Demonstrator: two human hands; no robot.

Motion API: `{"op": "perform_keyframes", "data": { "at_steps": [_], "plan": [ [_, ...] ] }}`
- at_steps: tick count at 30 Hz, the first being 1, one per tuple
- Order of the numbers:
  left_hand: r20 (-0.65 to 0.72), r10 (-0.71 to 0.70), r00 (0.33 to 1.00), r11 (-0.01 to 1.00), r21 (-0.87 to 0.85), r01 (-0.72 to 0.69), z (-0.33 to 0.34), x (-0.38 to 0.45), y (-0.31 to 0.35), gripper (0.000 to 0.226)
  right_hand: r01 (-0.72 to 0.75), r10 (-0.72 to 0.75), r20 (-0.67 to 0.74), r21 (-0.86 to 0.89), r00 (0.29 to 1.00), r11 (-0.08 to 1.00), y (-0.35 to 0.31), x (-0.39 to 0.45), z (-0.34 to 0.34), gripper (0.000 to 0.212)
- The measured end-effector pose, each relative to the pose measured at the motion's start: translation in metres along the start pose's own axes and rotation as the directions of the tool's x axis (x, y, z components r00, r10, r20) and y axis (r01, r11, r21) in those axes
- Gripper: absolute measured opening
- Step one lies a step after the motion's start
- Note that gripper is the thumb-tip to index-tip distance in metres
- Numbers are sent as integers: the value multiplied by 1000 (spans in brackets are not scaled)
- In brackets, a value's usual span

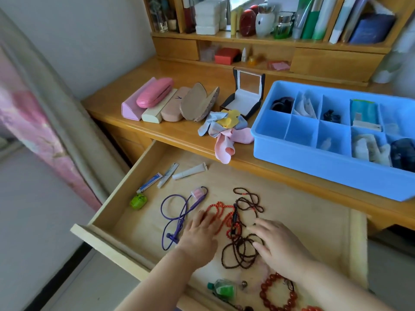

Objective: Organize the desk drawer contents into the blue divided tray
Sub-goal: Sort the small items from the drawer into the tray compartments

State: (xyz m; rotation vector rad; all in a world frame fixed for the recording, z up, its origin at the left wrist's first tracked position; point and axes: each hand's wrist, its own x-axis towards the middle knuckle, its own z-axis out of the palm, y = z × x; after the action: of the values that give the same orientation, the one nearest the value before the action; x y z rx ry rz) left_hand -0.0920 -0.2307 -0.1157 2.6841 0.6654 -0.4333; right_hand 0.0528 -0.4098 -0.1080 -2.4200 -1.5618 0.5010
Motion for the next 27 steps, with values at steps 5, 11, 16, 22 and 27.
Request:
{"op": "perform_keyframes", "data": {
  "at_steps": [5,11,16,22,27],
  "plan": [
    [69,168,983,982,-94,-161,-9,1,0,40,-25,26,19,-34,999,999,-6,42,3,55],
    [-386,-93,918,980,-197,16,-64,56,-61,31,-49,61,125,-92,990,995,-9,58,24,65],
    [-325,-299,897,952,-34,305,-73,120,-107,41,44,-27,144,-111,989,993,-17,50,22,78],
    [-398,-189,898,973,47,225,-59,112,-88,28,-18,17,10,71,1000,997,-17,51,9,58],
    [-351,125,928,857,-433,-279,-64,41,-37,19,-183,394,-12,872,919,455,-42,56,-22,31]
  ]
}}
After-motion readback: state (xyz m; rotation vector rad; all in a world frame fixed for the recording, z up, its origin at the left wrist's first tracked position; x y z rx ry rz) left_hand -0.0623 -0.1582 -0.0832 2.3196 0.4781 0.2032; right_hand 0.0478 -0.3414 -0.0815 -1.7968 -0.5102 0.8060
